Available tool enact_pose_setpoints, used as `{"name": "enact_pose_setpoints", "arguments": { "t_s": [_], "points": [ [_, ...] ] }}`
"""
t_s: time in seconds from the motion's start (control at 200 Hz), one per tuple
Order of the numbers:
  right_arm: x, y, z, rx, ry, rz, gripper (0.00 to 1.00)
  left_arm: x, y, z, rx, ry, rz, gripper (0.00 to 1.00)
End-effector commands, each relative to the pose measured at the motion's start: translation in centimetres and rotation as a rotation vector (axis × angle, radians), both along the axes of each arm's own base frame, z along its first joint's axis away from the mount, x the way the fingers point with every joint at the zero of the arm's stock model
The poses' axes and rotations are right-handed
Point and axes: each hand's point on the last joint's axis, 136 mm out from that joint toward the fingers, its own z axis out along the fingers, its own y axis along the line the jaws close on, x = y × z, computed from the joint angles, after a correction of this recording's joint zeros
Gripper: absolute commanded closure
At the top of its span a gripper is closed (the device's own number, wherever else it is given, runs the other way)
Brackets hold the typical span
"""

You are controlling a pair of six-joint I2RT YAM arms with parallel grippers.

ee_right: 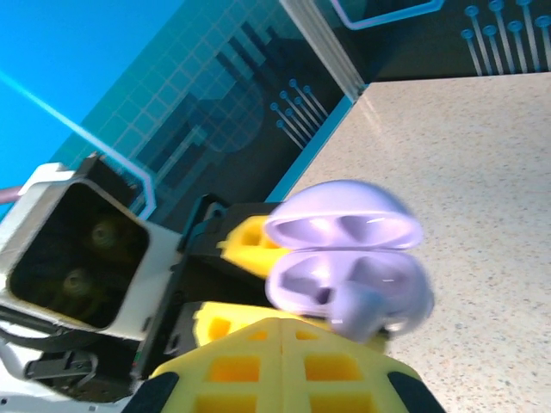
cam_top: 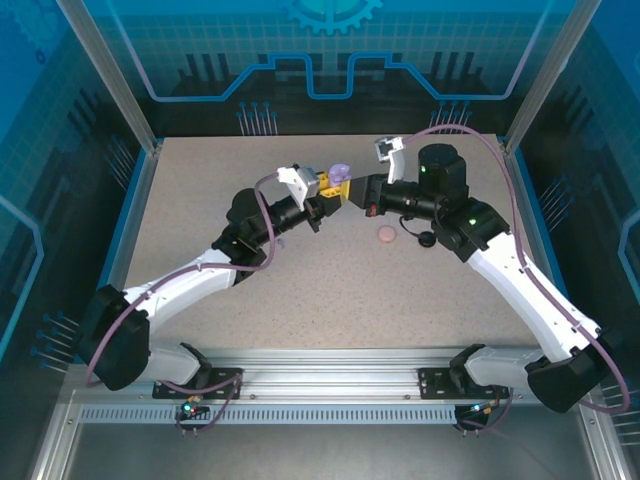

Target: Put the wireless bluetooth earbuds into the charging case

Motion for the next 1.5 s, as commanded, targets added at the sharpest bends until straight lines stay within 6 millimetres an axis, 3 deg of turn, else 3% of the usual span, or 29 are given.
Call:
{"name": "enact_pose_setpoints", "arguments": {
  "t_s": [0.0, 0.365, 0.475, 0.575, 0.64, 0.745, 0.805, 0.965, 1.106, 1.291, 1.491],
  "points": [
    [0.9, -1.2, 0.6, -0.009, -0.023, -0.035, 0.99, -1.0, 0.3, 2.2, -0.021, -0.067, -0.007, 1.00],
    [2.6, -1.8, 1.8, 0.003, -0.042, -0.061, 0.99, -1.1, 0.5, 2.1, -0.028, -0.067, -0.006, 1.00],
    [2.9, -3.6, 1.1, -0.016, -0.031, -0.140, 0.97, -0.4, 1.4, 1.9, -0.033, -0.065, 0.060, 1.00],
    [3.5, -5.2, -2.0, -0.072, 0.044, -0.219, 0.90, 0.4, 3.5, 1.8, -0.057, -0.062, 0.129, 1.00],
    [4.1, -5.1, -5.1, -0.119, 0.124, -0.226, 0.77, 0.7, 5.0, 2.0, -0.074, -0.062, 0.166, 1.00],
    [5.3, -3.5, -10.6, -0.197, 0.247, -0.200, 0.55, 1.0, 7.5, 2.7, -0.083, -0.068, 0.237, 1.00],
    [6.0, -2.0, -13.6, -0.267, 0.284, -0.176, 0.50, 1.3, 8.9, 3.1, -0.094, -0.062, 0.271, 1.00],
    [7.7, 2.6, -20.8, -0.483, 0.322, -0.093, 0.47, 1.3, 12.1, 3.9, -0.139, -0.040, 0.342, 1.00],
    [8.6, 6.9, -25.7, -0.629, 0.336, 0.008, 0.45, 1.0, 14.1, 4.5, -0.163, -0.037, 0.399, 1.00],
    [8.9, 12.0, -30.0, -0.789, 0.322, 0.132, 0.41, 0.8, 15.6, 5.2, -0.186, -0.035, 0.433, 1.00],
    [9.6, 14.9, -33.3, -0.923, 0.294, 0.176, 0.43, 1.0, 16.1, 5.3, -0.207, -0.030, 0.445, 1.00]
  ]
}}
